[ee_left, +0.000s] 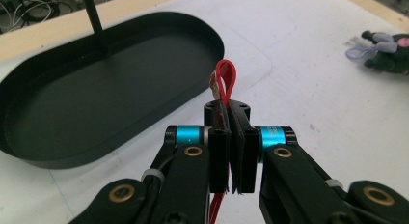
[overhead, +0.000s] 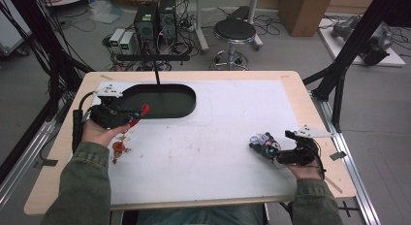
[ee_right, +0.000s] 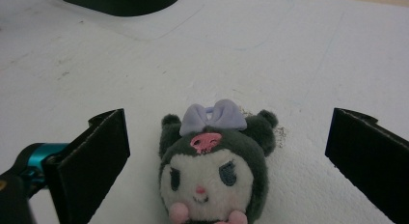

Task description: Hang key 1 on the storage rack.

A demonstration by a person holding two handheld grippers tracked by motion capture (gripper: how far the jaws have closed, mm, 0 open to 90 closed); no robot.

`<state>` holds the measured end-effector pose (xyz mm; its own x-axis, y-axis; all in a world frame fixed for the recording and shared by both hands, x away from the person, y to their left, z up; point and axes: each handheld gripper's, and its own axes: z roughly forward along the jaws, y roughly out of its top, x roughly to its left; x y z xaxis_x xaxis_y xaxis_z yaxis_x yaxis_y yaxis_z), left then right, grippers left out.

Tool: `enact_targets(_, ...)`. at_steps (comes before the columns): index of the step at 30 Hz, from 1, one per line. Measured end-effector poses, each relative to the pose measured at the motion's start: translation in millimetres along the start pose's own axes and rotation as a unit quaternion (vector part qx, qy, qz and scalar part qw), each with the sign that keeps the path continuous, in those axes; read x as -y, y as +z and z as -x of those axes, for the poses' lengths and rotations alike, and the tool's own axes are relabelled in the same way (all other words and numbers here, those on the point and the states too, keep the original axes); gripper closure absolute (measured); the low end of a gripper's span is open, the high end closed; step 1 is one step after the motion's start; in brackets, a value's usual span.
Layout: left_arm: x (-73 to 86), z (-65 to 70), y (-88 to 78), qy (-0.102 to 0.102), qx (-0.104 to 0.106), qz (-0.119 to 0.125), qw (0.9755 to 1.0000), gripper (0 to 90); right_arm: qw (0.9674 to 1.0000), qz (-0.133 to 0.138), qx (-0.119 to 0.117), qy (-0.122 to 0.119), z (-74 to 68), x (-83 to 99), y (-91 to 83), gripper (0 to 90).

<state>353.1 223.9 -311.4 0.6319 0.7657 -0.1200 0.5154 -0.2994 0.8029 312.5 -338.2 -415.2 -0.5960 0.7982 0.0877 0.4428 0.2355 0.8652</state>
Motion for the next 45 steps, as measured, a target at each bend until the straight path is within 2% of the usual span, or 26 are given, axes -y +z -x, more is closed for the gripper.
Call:
enact_targets(4, -17.4, -4.2, -9.0, 0.004, -0.001, 0.013, 0.9999, 86.8, 1.0000, -0.001, -0.001, 0.000, -0.1, -0.1, 0.6, 0.7)
enact_targets(7, -30.9, -7.4, -16.3, 0.001, 0.008, 0.040, 0.9991, 86.9, 1.0000, 0.000, 0.001, -0.001, 0.0, 0.0, -0.2, 0.7)
enact_targets(10, -43.2, -11.5, -19.9, 0.010, 0.011, 0.053, 0.9985, 86.8, 1.0000, 0.000, 0.000, -0.001, -0.3, 0.0, 0.1, 0.7)
enact_targets(15, -65.0, -20.1, -17.3, 0.022, 0.012, 0.057, 0.9981, 86.9, 1.0000, -0.003, 0.002, 0.000, -0.4, 0.1, 1.0, 0.7)
enact_targets(19, -81.4, -25.9, -16.3, 0.027, 0.016, 0.075, 0.9967, 86.9, 1.0000, -0.001, 0.002, -0.003, -0.8, 0.2, 0.4, 0.7)
enact_targets(21, -86.4, -29.4, -14.6, 0.019, 0.025, 0.089, 0.9956, 86.9, 1.0000, -0.001, 0.001, -0.002, -1.6, 0.2, -0.5, 0.7)
enact_targets(23, -90.2, -31.6, -12.5, 0.025, 0.027, 0.091, 0.9951, 86.9, 1.0000, -0.001, 0.001, -0.001, -1.5, 0.3, -0.9, 0.7)
enact_targets(25, -93.9, -33.0, -9.2, 0.020, 0.042, 0.104, 0.9935, 86.9, 1.0000, -0.001, 0.002, 0.000, -1.5, 0.4, -0.6, 0.7)
enact_targets(29, -105.6, -32.1, -2.9, 0.032, 0.041, 0.100, 0.9936, 86.9, 1.0000, -0.004, 0.003, -0.001, -1.4, 0.6, -0.4, 0.7)
enact_targets(35, -119.2, -39.2, 2.6, 0.035, 0.051, 0.100, 0.9931, 86.8, 1.0000, -0.005, 0.004, -0.004, -1.7, 0.9, -0.8, 0.7)
enact_targets(37, -121.3, -43.3, 5.8, 0.034, 0.049, 0.095, 0.9937, 86.8, 1.0000, -0.007, 0.003, -0.003, -1.5, 0.9, -0.4, 0.7)
enact_targets(40, -125.0, -49.1, 10.7, 0.020, 0.052, 0.102, 0.9932, 86.9, 1.0000, -0.006, -0.001, -0.006, -0.8, 0.4, 1.1, 0.7)
enact_targets(41, -128.0, -50.0, 13.7, 0.016, 0.045, 0.097, 0.9941, 86.8, 1.0000, -0.005, -0.002, -0.005, -1.0, 0.2, 1.3, 0.7)
enact_targets(45, -136.8, -47.8, 24.9, 0.026, 0.042, 0.081, 0.9955, 86.8, 0.9999, -0.006, -0.006, -0.009, -2.8, 0.3, 0.6, 0.7)
